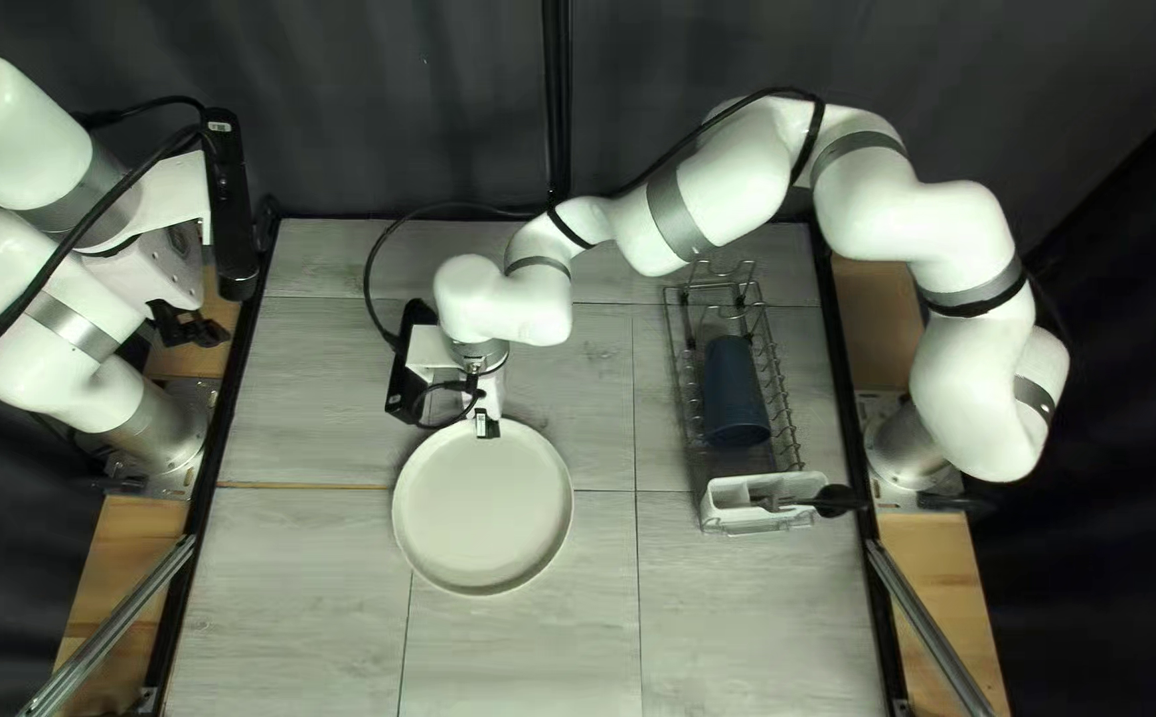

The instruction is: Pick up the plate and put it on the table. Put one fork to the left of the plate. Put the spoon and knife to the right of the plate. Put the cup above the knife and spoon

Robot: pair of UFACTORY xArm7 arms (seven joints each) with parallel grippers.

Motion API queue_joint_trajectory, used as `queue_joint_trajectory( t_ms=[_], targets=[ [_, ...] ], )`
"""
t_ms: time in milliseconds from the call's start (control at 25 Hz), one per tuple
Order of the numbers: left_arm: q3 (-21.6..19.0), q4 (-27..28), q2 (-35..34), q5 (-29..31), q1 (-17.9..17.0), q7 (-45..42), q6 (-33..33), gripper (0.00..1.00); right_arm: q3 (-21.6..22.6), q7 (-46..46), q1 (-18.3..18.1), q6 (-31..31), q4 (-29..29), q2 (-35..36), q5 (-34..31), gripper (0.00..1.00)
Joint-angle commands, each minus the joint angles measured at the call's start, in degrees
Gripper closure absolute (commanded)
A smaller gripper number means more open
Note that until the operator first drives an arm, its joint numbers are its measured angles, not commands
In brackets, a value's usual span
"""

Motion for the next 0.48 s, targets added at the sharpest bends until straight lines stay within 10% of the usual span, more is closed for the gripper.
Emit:
queue_joint_trajectory(
  t_ms=[40,480],
  targets=[
    [0.0,0.0,0.0,0.0,0.0,0.0,0.0,0.00,0.9,-1.3,-3.1,3.6,-7.6,-11.2,1.2,0.00],
    [0.0,0.0,0.0,0.0,0.0,0.0,0.0,0.00,3.2,-2.2,-4.6,8.7,-25.3,-34.6,11.2,0.00]
  ],
)
